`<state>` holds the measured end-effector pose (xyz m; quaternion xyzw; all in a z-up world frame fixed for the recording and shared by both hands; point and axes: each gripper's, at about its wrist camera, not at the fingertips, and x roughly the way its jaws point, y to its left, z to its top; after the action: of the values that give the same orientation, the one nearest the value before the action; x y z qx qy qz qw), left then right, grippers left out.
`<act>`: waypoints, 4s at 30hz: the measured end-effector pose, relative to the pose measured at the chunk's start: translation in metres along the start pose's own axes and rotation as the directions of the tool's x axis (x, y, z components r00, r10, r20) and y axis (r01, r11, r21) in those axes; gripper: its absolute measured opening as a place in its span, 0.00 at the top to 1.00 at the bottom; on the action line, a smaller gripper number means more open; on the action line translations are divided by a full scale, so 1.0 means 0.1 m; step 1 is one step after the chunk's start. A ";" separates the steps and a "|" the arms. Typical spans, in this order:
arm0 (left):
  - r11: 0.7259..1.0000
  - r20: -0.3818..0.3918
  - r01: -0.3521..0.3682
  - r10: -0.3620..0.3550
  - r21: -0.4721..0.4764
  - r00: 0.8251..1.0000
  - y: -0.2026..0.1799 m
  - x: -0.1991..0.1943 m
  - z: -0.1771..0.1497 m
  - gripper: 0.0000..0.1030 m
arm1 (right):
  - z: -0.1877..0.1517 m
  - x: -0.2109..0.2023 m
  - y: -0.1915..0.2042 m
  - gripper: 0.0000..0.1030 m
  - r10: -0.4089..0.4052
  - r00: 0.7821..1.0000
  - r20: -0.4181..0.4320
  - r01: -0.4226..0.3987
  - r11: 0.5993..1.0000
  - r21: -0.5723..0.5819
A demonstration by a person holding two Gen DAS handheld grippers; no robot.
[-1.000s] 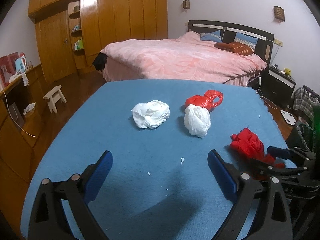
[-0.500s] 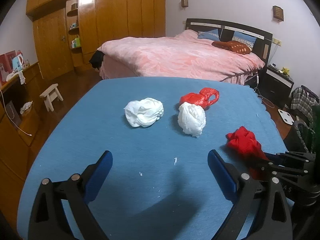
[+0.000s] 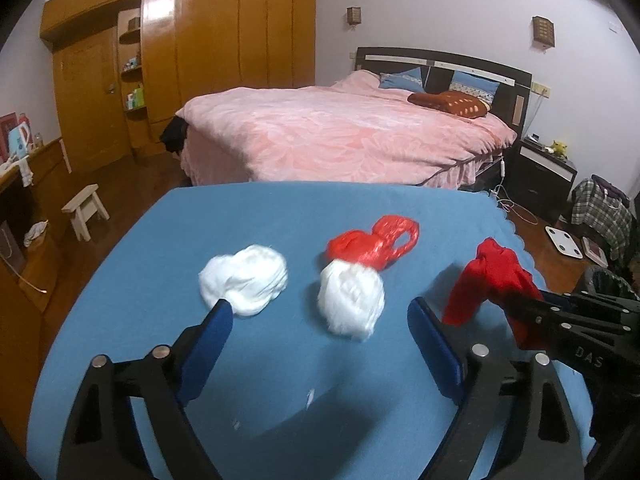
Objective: Collect trash
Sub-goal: 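Grasp the red glove with the right tool, then grasp the white tissue ball with the left tool while the right tool holds the glove, then carry tissue and glove over the bin and open both tools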
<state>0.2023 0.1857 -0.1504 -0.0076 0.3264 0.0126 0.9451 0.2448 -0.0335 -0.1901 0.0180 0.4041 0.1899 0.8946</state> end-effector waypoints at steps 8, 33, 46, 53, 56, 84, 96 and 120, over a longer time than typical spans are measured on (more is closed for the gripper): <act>1.000 -0.089 0.007 -0.007 0.004 0.996 -0.09 0.54 0.06 0.22 | 0.11 0.10 -0.16 0.81 -0.015 1.000 0.006 0.015 0.999 0.030; 0.997 -0.090 0.061 -0.058 0.037 0.994 -0.31 0.18 0.10 0.59 | 0.10 -0.23 -0.20 0.81 0.019 0.998 0.062 -0.024 0.997 0.069; 0.998 -0.012 0.066 -0.065 0.020 0.998 -0.52 -0.44 0.26 0.59 | 0.06 -0.88 -0.15 0.81 0.020 0.991 0.131 -0.028 0.998 0.061; 0.997 0.027 0.077 -0.078 0.026 0.997 -0.65 -0.77 0.31 0.59 | -0.02 -1.26 -0.15 0.81 0.015 0.985 0.170 -0.025 0.998 0.058; 0.996 0.040 0.085 -0.086 0.028 0.996 -0.71 -0.88 0.33 0.59 | -0.05 -1.44 -0.14 0.81 0.013 0.981 0.192 -0.024 0.998 0.056; 0.971 0.109 0.202 -0.216 0.127 0.970 -1.75 -1.52 0.19 0.59 | -0.57 -2.66 -0.72 0.81 -0.109 0.942 0.318 0.069 0.988 0.135; 0.928 0.081 0.302 -0.325 0.217 0.942 -2.51 -1.48 0.13 0.59 | -0.87 -2.95 -1.38 0.81 -0.255 0.918 0.304 0.189 0.955 0.230; 0.835 -0.039 0.443 -0.457 0.326 0.889 -3.56 -1.05 -0.05 0.54 | -1.38 -2.84 -2.21 0.76 -0.382 0.903 0.196 0.299 0.887 0.352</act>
<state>0.1269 -0.1723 -0.0876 0.0723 0.2937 -0.2638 0.9160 0.0455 -0.3559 -0.1210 0.1127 0.3050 -0.0420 0.9447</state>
